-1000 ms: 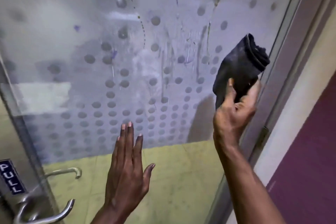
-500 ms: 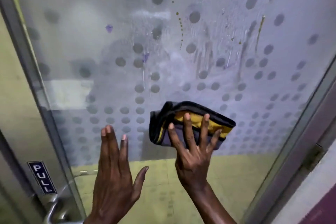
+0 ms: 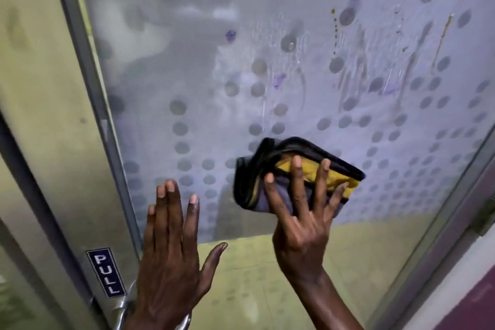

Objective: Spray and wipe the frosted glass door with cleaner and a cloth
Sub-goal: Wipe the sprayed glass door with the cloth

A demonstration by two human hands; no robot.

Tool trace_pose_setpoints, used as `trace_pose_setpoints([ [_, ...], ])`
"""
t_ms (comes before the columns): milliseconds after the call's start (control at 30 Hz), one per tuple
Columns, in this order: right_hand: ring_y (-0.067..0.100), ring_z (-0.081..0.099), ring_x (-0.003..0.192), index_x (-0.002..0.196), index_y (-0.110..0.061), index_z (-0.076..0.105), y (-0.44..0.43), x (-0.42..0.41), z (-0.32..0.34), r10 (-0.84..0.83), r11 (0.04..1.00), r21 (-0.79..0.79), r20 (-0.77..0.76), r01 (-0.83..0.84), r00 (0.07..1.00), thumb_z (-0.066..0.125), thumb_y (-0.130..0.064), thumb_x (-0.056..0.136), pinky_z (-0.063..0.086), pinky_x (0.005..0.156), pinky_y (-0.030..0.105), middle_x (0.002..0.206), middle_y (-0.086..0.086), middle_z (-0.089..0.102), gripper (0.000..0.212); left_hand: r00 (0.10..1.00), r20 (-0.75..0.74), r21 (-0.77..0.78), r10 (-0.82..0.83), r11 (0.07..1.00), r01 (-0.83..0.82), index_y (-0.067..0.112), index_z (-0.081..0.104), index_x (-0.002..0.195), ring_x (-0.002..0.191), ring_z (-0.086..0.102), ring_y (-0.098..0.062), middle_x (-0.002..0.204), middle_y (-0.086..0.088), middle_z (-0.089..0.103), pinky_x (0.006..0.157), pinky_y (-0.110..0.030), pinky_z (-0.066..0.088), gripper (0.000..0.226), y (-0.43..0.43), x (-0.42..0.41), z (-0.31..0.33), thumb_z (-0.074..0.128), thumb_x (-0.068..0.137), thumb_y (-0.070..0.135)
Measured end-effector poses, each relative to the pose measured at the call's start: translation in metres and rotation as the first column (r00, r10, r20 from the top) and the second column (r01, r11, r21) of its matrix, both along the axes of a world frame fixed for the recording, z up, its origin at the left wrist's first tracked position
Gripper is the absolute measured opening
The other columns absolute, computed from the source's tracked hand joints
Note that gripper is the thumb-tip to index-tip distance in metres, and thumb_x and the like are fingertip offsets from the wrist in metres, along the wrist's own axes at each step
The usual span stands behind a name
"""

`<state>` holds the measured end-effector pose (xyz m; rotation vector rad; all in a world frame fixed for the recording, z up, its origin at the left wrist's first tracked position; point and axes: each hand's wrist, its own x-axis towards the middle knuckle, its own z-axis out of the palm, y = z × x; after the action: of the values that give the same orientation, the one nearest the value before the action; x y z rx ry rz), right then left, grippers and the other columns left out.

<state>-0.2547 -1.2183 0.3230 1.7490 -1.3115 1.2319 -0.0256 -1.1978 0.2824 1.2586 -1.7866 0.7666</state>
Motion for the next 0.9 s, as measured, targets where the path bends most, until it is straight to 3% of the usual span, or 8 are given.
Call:
trace_pose_setpoints([
  [67,0.058,0.019,0.165,0.16,-0.026,0.053,0.001,-0.006,0.011,-0.024,0.999,-0.025,0.206,0.03,0.978,0.037,0.008,0.086,0.016,0.124,0.087,0.177,0.019,0.031,0.083,1.0,0.015,-0.011,0.002,1.0,-0.001,0.004,0.015,0.178,0.175,0.009,-0.05,0.186,-0.031,0.007,0.144,-0.057,0.009,0.112,-0.001,0.002,-0.001,0.066,0.097,0.062],
  [200,0.041,0.013,0.172,0.167,-0.028,0.043,-0.011,0.022,0.076,0.008,0.994,-0.089,0.635,0.063,0.772,0.051,-0.003,0.077,0.011,0.13,0.081,0.182,0.01,0.028,0.094,0.999,0.038,0.008,0.016,1.0,-0.016,0.002,0.013,0.177,0.175,0.007,-0.05,0.185,-0.032,0.007,0.144,-0.056,0.006,0.112,0.002,0.003,0.001,0.067,0.098,0.059],
  [367,0.057,0.012,0.167,0.165,-0.028,0.047,-0.002,0.078,0.043,0.036,0.995,-0.093,0.198,-0.018,0.979,0.049,0.002,0.08,0.006,0.126,0.087,0.18,0.015,0.029,0.09,0.997,0.076,0.011,0.025,1.0,-0.026,0.001,0.015,0.177,0.176,0.003,-0.047,0.186,-0.032,0.006,0.144,-0.053,0.003,0.109,0.003,0.007,0.004,0.065,0.096,0.054],
  [467,0.057,0.018,0.166,0.163,-0.029,0.051,0.017,0.077,-0.006,0.007,1.0,0.007,0.007,-0.008,1.0,0.043,0.012,0.091,0.014,0.122,0.09,0.177,0.013,0.035,0.083,0.994,0.101,0.042,0.033,0.998,-0.037,0.0,0.014,0.177,0.176,0.001,-0.046,0.186,-0.031,0.006,0.145,-0.052,0.002,0.112,0.005,0.012,0.005,0.067,0.093,0.053],
  [533,0.056,0.021,0.166,0.162,-0.031,0.05,0.018,0.061,-0.003,-0.028,1.0,0.006,0.07,0.028,0.997,0.048,0.011,0.081,0.016,0.123,0.088,0.176,0.015,0.034,0.091,0.995,0.103,0.055,0.017,0.998,-0.023,0.003,0.016,0.177,0.176,0.002,-0.045,0.186,-0.031,0.007,0.144,-0.052,0.004,0.113,0.007,0.014,0.008,0.073,0.093,0.051],
  [700,0.039,0.012,0.172,0.167,-0.033,0.042,0.001,0.077,0.093,0.004,0.997,-0.065,0.524,0.035,0.852,0.064,0.003,0.061,0.009,0.13,0.081,0.183,0.007,0.026,0.114,0.997,0.07,0.067,-0.015,0.998,0.01,0.002,0.02,0.176,0.177,0.002,-0.044,0.186,-0.03,0.007,0.145,-0.05,0.004,0.111,0.015,0.015,0.014,0.077,0.09,0.043],
  [800,0.049,0.015,0.17,0.165,-0.03,0.048,0.002,0.108,0.1,0.104,0.986,-0.145,0.159,-0.081,0.982,0.055,0.001,0.075,0.008,0.128,0.083,0.179,0.014,0.034,0.095,0.999,-0.011,0.065,-0.039,0.997,0.04,-0.004,0.028,0.173,0.175,0.009,-0.048,0.185,-0.032,0.012,0.143,-0.053,0.014,0.105,0.021,0.014,0.01,0.082,0.092,0.037],
  [900,0.051,0.019,0.168,0.164,-0.031,0.049,0.011,0.119,0.062,0.159,0.984,-0.065,-0.128,-0.168,0.979,0.043,0.004,0.104,0.012,0.125,0.086,0.177,0.012,0.037,0.069,0.998,-0.06,0.083,0.029,0.996,-0.024,-0.008,0.036,0.167,0.171,0.02,-0.052,0.181,-0.038,0.018,0.137,-0.057,0.023,0.095,0.031,0.018,-0.004,0.073,0.097,0.043],
])
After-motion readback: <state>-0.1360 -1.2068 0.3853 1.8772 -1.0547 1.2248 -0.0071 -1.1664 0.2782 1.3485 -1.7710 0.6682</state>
